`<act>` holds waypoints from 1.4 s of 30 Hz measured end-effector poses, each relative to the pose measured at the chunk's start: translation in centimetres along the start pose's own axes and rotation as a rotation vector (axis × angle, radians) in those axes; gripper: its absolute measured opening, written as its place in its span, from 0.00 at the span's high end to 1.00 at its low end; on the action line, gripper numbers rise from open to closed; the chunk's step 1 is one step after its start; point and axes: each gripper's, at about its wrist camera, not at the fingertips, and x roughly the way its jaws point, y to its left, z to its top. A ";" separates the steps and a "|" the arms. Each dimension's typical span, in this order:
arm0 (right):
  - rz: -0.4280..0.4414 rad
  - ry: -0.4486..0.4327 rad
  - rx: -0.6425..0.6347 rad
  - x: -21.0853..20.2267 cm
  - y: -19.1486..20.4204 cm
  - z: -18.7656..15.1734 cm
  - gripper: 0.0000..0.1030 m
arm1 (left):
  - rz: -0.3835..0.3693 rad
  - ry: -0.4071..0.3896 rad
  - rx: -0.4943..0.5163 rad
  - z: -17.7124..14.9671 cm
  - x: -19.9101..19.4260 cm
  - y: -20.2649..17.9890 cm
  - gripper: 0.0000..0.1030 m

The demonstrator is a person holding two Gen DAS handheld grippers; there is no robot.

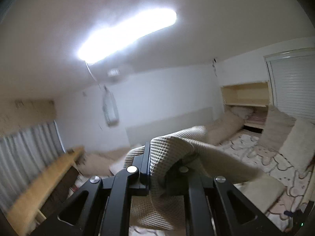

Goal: Fold clothes
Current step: 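Lift the beige garment with the left tool and drop it onto the open bed, then grasp the beige garment's elastic waistband with the left tool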

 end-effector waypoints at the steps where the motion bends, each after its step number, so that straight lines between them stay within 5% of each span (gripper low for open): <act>1: -0.009 0.009 -0.001 0.2 -0.3 -0.2 0.00 | -0.023 0.037 -0.006 -2.4 0.9 0.4 0.89; 4: -0.037 0.035 -0.003 0.6 -1.4 -0.8 0.00 | -0.078 0.160 -0.016 -10.7 2.6 0.6 0.89; 8: -0.067 0.108 -0.010 2.2 -2.1 -2.1 0.00 | -0.138 0.462 -0.104 -26.4 5.3 0.0 0.89; 12: -0.068 0.189 -0.026 4.6 -1.9 -3.8 0.00 | 0.037 0.731 -0.160 -42.5 5.2 1.4 0.89; 16: 0.002 0.274 -0.026 7.6 -0.5 -6.3 0.00 | 0.104 0.811 -0.268 -50.1 2.4 4.1 0.83; 18: 0.039 0.312 -0.014 8.6 0.3 -7.9 0.00 | 0.121 0.781 -0.288 -50.6 0.9 4.3 0.74; 25: 0.133 0.476 -0.017 10.7 4.0 -12.9 0.00 | 0.116 0.648 -0.306 -46.8 -1.0 4.5 0.70; 29: 0.161 0.510 -0.021 10.6 4.4 -14.7 0.01 | 0.013 0.548 -0.273 -43.8 -1.1 1.6 0.54; 35: 0.182 0.501 0.075 9.9 2.9 -14.4 0.01 | -0.230 0.482 -0.222 -41.6 1.8 -6.0 0.54; 39: 0.123 0.458 0.132 9.2 0.3 -12.8 0.01 | -0.389 0.499 -0.085 -42.2 4.0 -13.8 0.54; 42: 0.077 0.418 0.162 8.4 -1.9 -11.6 0.01 | -0.430 0.496 0.098 -43.2 4.5 -19.7 0.54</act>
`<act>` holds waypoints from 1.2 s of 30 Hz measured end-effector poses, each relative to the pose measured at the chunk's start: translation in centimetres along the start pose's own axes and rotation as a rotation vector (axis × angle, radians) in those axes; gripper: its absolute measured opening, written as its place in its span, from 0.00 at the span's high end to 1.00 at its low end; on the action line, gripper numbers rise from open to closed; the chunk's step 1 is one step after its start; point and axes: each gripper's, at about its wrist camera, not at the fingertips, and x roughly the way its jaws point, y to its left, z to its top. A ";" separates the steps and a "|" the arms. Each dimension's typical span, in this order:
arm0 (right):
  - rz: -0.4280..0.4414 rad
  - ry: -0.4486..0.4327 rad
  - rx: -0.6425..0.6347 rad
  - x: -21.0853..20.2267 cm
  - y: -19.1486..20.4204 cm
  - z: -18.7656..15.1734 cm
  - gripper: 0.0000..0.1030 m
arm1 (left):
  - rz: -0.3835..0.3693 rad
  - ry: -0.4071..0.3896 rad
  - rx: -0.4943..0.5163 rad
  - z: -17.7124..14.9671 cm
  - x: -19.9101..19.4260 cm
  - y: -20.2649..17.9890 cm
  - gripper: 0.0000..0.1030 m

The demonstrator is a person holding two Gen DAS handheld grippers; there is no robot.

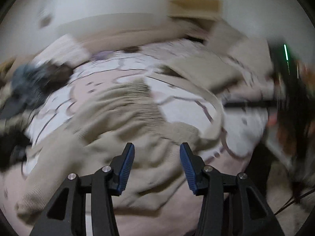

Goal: Fold clothes
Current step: 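Grasp the beige garment's elastic waistband with the left tool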

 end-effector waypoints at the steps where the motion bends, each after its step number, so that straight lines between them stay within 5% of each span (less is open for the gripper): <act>1: -0.011 -0.013 0.009 -0.4 -0.5 0.2 0.01 | 0.015 0.010 0.052 0.0 0.8 -1.4 0.54; 13: -0.045 -0.025 0.110 -0.9 -5.6 0.3 0.01 | 0.318 0.164 0.416 -1.7 9.4 -9.1 0.54; 18: -0.042 -0.035 0.125 -0.9 -6.6 0.3 0.01 | 0.429 0.153 0.529 -2.1 10.5 -9.8 0.41; 26: -0.099 -0.028 0.075 2.1 -6.6 -0.6 0.01 | 0.424 0.165 0.441 -0.2 11.9 -8.1 0.47; 31: -0.123 0.043 0.128 5.1 -8.1 -2.5 0.01 | 0.359 0.125 0.289 0.9 10.1 -5.6 0.62; 36: -0.230 0.080 -0.051 6.4 -6.0 -3.6 0.00 | 0.330 0.085 0.070 2.1 7.2 -1.5 0.67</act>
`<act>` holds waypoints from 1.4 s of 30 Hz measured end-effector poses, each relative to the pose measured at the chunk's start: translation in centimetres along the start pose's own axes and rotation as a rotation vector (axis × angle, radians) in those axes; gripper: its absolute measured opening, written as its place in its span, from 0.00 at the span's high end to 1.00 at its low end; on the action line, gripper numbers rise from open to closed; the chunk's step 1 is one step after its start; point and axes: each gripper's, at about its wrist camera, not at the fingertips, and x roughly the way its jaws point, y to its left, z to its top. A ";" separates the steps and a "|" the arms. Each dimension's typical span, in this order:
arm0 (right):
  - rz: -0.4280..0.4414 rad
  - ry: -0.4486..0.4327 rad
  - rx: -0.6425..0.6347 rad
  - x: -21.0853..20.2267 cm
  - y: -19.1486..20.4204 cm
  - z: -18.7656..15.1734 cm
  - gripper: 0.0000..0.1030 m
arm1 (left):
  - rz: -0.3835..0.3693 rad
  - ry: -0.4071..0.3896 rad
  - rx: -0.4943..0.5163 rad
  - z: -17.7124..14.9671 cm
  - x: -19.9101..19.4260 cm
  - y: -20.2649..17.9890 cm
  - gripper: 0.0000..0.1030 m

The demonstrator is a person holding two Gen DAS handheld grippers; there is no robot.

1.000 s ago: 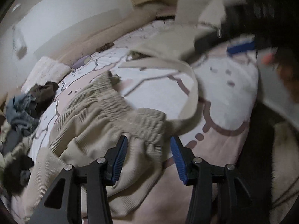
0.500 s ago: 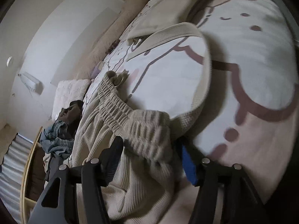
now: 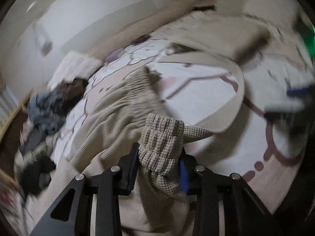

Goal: Fold clothes
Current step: 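Grasp the beige garment's elastic waistband with the left tool, then lift the waistband with the left tool while the right tool grasps the waistband's other end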

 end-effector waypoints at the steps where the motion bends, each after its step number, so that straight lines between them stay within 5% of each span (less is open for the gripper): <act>1: -0.013 0.000 -0.016 0.2 0.2 -0.1 0.00 | 0.001 -0.006 -0.041 0.0 -0.5 1.1 0.67; 8: 0.001 0.026 -0.006 -0.2 -0.3 0.6 0.01 | 0.029 -0.043 -0.183 -1.4 -3.1 6.0 0.69; 10: 0.035 -0.002 -0.001 -1.6 -0.2 1.8 0.29 | 0.051 -0.058 -0.199 -2.0 -4.0 7.1 0.69; 13: 0.090 -0.069 -0.011 -3.8 0.3 3.8 0.43 | 0.092 -0.070 -0.226 -2.9 -5.3 9.0 0.70; 18: 0.096 -0.311 -0.264 -7.0 4.9 8.5 0.43 | 0.166 -0.066 -0.331 -4.7 -7.0 13.4 0.77; 23: 0.062 -0.440 -0.628 -5.0 11.8 10.6 0.43 | 0.239 -0.054 -0.412 -6.6 -7.7 17.0 0.77; 32: -0.076 -0.553 -1.222 0.7 19.3 5.0 0.43 | 0.221 -0.024 -0.504 -9.1 -6.0 19.5 0.78; 37: -0.137 -0.593 -1.404 3.3 20.9 2.7 0.43 | 0.182 -0.026 -0.547 -9.9 -5.1 20.7 0.78; 42: -0.192 -0.700 -1.425 4.6 22.6 3.1 0.43 | 0.163 -0.023 -0.558 -10.4 -4.7 21.1 0.78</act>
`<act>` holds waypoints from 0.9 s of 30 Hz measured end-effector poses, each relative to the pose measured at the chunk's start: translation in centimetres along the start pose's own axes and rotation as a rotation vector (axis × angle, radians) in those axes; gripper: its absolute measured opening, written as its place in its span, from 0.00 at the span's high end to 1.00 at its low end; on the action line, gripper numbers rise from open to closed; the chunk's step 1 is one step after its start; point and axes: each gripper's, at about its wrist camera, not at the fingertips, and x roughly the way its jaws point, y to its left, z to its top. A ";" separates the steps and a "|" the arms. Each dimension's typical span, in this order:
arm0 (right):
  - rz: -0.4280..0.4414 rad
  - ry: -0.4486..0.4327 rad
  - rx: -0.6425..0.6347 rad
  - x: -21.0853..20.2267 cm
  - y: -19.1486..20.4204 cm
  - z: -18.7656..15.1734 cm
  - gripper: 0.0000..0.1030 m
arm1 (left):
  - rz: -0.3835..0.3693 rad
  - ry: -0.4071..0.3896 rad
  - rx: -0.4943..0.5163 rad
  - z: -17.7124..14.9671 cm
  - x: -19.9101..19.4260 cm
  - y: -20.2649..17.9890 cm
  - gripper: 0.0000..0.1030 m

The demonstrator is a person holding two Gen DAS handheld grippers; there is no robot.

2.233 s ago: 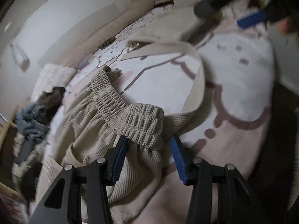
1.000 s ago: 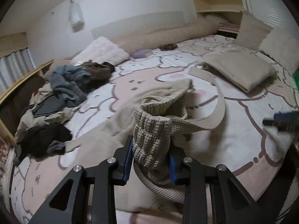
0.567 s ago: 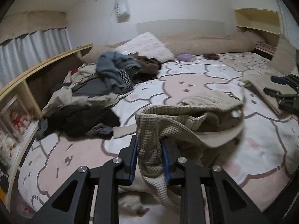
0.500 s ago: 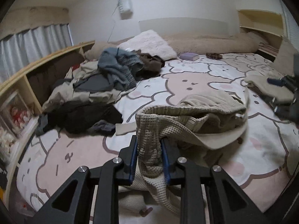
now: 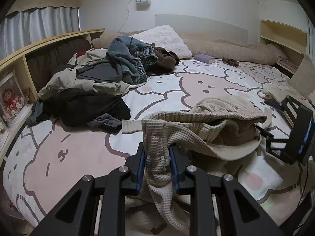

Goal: Fold clothes
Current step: 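Lift the waistband with the left tool while the right tool grasps the waistband's other end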

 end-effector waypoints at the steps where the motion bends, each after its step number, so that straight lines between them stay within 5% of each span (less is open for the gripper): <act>1: -0.014 -0.013 -0.008 0.2 0.0 0.3 0.43 | -0.005 0.003 -0.002 -0.1 0.1 0.2 0.78; 5: -0.015 -0.056 -0.033 1.4 0.1 1.4 0.45 | -0.021 0.018 -0.011 -0.4 0.6 0.4 0.77; 7: -0.009 -0.054 -0.023 2.1 -0.1 1.8 0.80 | -0.040 0.022 -0.032 -0.5 0.8 0.6 0.78; 10: -0.012 -0.030 0.046 2.6 -0.9 2.2 0.82 | -0.084 0.024 -0.085 -0.2 0.8 1.3 0.78; 14: 0.002 0.002 0.301 1.2 -5.5 3.7 0.83 | -0.114 -0.012 -0.106 0.9 -0.4 1.2 0.78; 20: -0.049 -0.035 0.676 -3.8 -14.7 5.9 0.83 | -0.125 -0.208 -0.059 5.0 -5.5 -0.2 0.79; 27: -0.220 -0.130 0.688 -14.5 -22.1 8.7 0.83 | -0.093 -0.530 0.002 9.8 -16.1 -0.4 0.79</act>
